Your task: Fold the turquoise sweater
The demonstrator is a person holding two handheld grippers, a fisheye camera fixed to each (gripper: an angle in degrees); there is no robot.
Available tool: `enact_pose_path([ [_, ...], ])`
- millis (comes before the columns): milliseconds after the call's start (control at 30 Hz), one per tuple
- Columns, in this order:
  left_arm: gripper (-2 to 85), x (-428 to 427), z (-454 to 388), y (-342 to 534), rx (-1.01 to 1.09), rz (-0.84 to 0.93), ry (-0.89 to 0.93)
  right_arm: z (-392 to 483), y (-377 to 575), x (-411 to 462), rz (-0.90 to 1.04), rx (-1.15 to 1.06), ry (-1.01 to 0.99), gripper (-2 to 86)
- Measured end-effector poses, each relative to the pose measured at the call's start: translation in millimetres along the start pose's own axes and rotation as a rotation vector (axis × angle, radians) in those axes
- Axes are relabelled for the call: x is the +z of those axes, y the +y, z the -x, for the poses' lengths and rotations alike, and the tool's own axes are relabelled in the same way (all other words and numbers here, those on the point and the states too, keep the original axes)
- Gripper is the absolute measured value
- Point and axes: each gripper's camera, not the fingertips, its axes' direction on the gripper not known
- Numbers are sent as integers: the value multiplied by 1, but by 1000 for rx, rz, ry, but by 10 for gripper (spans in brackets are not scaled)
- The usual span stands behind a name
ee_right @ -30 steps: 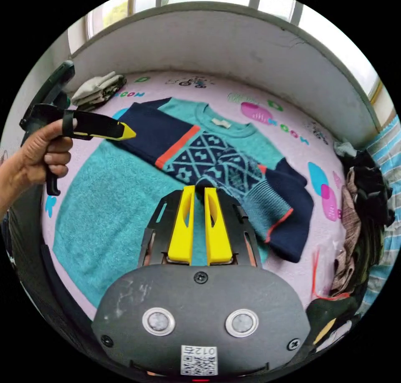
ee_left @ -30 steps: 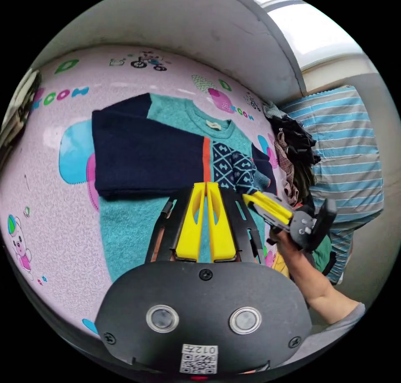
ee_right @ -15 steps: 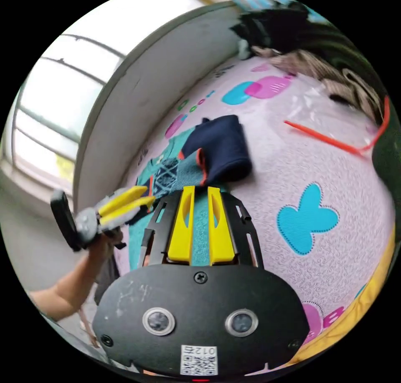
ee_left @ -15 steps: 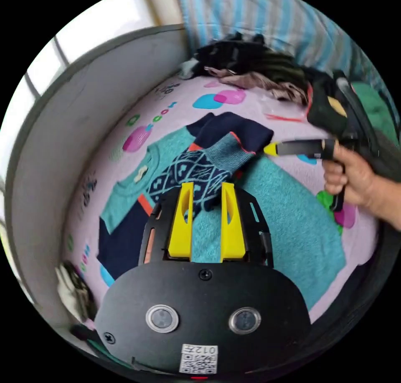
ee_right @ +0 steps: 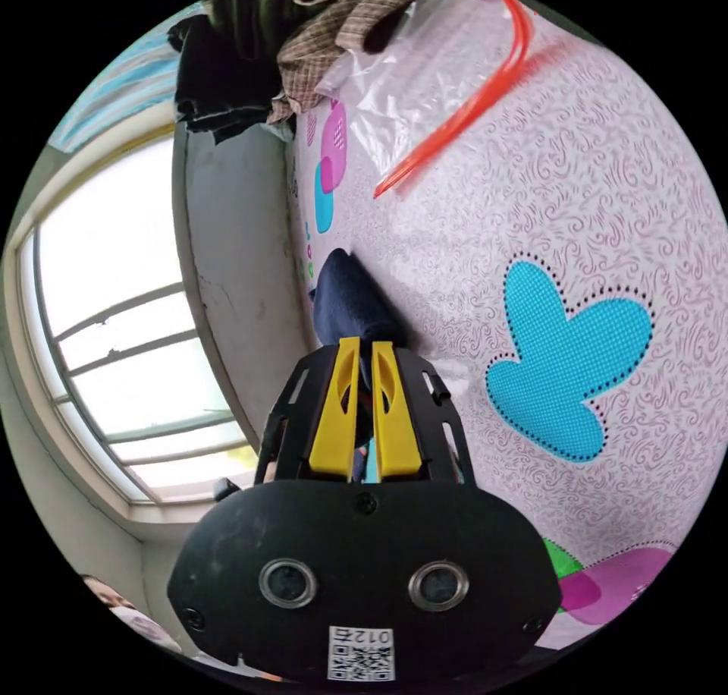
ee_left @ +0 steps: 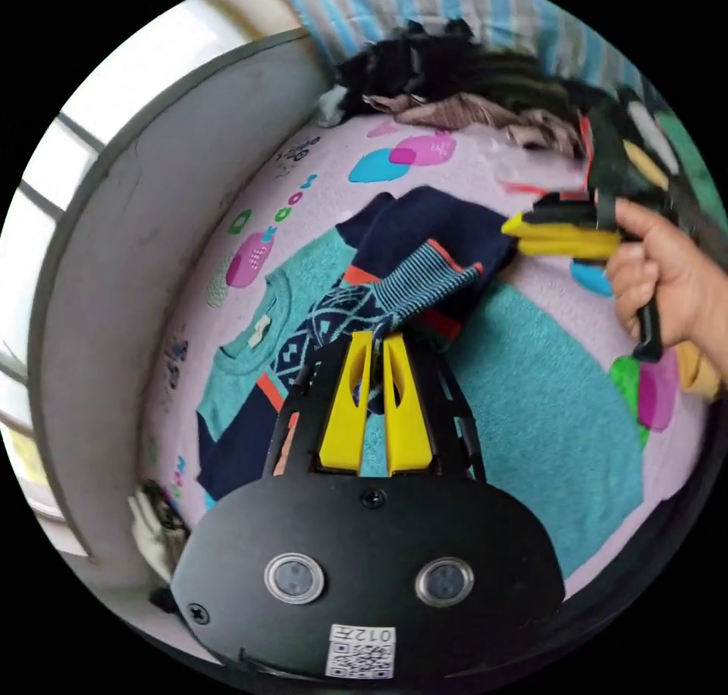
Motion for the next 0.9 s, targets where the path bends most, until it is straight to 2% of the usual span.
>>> enact_pose_path([
  [33, 6, -12, 35, 9, -110, -64, 110, 3, 1, -1, -13, -9, -14, 18],
  [100, 4, -34, 92, 29, -274, -180, 219, 17, 6, 1, -18, -71, -28, 13],
  [233, 5, -74, 200, 103, -528, -398, 261, 59, 26, 26, 84, -280, -93, 15],
  [333, 11, -43, 250, 165, -695, -306, 266, 64, 48, 67, 256, -367, 63, 23],
  [467, 25, 34, 278, 235, -850, -108, 420, 45, 71, 70, 218, -357, 177, 26],
  [633, 54, 74, 297, 324, -1116, -291, 666, 73, 83, 54, 90, -532, 356, 43],
  [700, 68, 77, 299, 347, -1164, -357, 711, 90, 83, 57, 57, -602, 414, 57],
  [900, 108, 83, 315, 399, -1246, -446, 765, 130, 89, 117, 133, -808, 652, 98],
])
